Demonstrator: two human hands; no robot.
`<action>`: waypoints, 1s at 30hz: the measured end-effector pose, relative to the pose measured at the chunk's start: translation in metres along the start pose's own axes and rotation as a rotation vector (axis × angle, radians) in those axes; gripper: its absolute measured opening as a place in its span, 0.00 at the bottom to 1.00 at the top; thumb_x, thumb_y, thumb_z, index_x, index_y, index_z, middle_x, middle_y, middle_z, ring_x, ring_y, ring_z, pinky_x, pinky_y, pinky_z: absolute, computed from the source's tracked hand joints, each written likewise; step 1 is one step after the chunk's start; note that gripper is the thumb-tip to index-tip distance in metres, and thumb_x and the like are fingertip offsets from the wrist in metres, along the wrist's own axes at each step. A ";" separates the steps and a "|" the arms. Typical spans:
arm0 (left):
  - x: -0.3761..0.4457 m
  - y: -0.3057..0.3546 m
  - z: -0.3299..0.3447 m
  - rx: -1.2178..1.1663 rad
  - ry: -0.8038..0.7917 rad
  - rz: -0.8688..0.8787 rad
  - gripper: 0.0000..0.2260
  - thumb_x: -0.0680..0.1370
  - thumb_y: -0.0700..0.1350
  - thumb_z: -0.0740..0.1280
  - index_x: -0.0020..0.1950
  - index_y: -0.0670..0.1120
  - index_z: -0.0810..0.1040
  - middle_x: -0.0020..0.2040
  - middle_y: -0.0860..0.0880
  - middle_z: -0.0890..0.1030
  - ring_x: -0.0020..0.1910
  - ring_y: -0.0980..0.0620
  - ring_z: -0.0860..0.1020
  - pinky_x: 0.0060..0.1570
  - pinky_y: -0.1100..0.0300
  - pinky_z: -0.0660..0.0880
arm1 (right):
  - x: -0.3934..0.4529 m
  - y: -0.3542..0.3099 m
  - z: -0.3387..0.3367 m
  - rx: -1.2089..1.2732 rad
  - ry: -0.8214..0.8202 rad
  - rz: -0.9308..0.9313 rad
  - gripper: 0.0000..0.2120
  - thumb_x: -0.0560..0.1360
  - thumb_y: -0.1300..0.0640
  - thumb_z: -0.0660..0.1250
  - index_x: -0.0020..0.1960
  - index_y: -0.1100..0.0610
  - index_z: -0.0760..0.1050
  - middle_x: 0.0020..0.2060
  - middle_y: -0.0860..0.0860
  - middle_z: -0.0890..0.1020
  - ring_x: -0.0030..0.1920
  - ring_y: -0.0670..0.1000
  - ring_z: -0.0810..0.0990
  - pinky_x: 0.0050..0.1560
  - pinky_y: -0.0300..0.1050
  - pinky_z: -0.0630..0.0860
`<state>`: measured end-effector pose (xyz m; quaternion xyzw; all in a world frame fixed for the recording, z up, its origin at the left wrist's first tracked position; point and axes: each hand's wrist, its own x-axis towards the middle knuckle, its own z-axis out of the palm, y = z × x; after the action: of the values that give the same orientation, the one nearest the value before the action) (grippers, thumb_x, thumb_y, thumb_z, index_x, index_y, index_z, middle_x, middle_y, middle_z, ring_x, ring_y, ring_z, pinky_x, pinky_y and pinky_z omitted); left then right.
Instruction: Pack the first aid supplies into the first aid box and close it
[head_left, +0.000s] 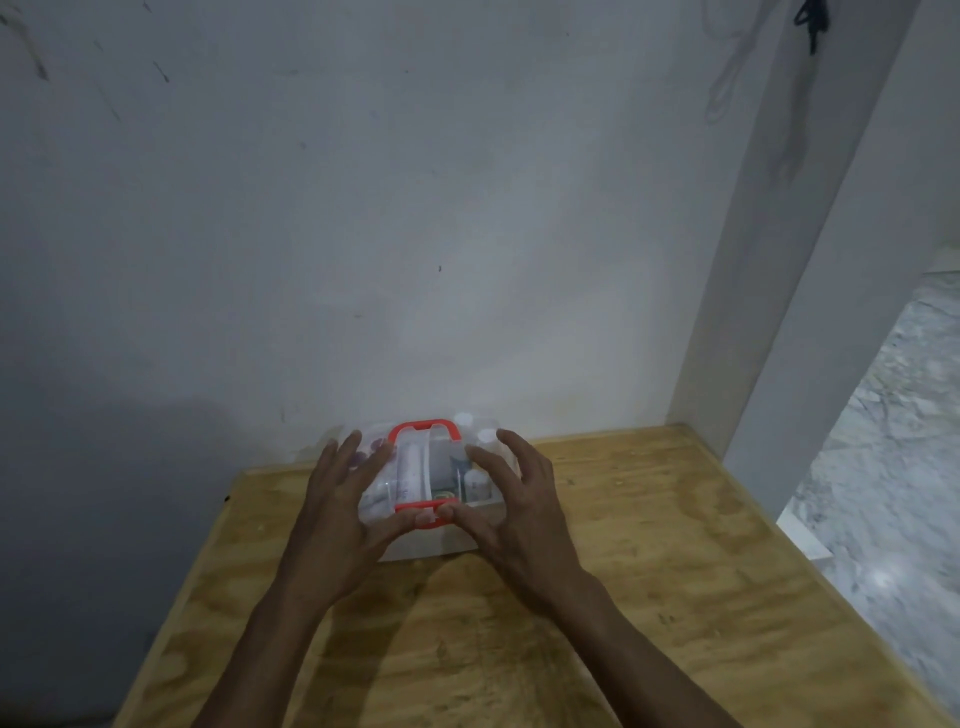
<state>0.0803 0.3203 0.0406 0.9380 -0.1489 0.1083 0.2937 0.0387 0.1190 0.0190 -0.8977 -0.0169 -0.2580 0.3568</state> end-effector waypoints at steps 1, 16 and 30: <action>-0.001 0.000 0.000 -0.006 0.000 0.003 0.52 0.57 0.83 0.50 0.76 0.57 0.60 0.79 0.54 0.53 0.78 0.50 0.52 0.73 0.44 0.55 | -0.001 0.000 0.000 0.007 -0.010 0.013 0.32 0.70 0.30 0.66 0.71 0.38 0.66 0.77 0.45 0.59 0.74 0.48 0.59 0.66 0.52 0.70; 0.015 0.005 0.001 -0.180 0.031 -0.074 0.45 0.61 0.74 0.62 0.75 0.60 0.57 0.80 0.54 0.51 0.77 0.49 0.57 0.70 0.47 0.63 | 0.028 0.012 0.005 0.114 -0.142 0.171 0.42 0.67 0.27 0.65 0.75 0.37 0.54 0.79 0.42 0.55 0.77 0.48 0.57 0.71 0.53 0.63; 0.036 -0.009 0.003 -0.165 0.015 -0.060 0.40 0.66 0.69 0.65 0.76 0.60 0.56 0.80 0.54 0.49 0.77 0.49 0.56 0.69 0.47 0.64 | 0.042 0.014 0.023 0.130 -0.124 0.172 0.43 0.67 0.28 0.66 0.76 0.40 0.54 0.79 0.43 0.53 0.77 0.48 0.56 0.72 0.54 0.63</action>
<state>0.1172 0.3180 0.0441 0.9138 -0.1272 0.0938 0.3742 0.0887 0.1168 0.0164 -0.8850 0.0215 -0.1689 0.4333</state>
